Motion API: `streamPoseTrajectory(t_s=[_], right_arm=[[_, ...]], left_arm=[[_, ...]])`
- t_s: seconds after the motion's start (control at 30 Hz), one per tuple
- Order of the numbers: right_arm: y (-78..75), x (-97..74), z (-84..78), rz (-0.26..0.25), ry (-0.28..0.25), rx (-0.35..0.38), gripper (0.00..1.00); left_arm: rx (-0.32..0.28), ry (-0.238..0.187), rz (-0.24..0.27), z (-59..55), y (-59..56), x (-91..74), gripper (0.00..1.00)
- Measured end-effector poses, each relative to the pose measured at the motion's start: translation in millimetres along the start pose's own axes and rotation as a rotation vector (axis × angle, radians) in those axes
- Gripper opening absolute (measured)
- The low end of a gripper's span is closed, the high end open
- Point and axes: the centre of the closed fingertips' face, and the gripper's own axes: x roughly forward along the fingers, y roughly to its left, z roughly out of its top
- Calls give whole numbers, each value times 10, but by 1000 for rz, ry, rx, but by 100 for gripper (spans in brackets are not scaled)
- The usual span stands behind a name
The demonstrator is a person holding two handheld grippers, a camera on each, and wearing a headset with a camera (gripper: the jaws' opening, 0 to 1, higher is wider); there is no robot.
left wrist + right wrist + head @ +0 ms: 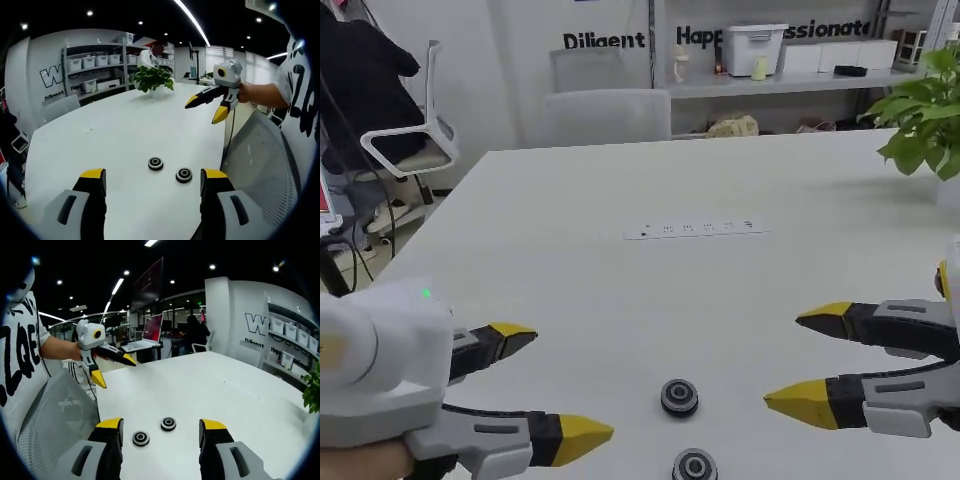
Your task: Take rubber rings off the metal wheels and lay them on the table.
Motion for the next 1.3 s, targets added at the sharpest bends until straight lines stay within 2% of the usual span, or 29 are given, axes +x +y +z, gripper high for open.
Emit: streamPoseTrajectory(t_s=[0.33,0.8,1.1,1.3], right_arm=[[-69,87,5,22,-5,-4,59],[-86,218,-111,58,5,7,57],[-44,320,-237,98,24,-8,54],[6,389,-364,134,56,-26,53]], left_arm=[[-5,3,-21,-31,22,87,74],[-16,11,-54,-79,5,221,73],[-13,14,-83,-120,-40,316,73],[3,28,-118,-177,-92,407,72]])
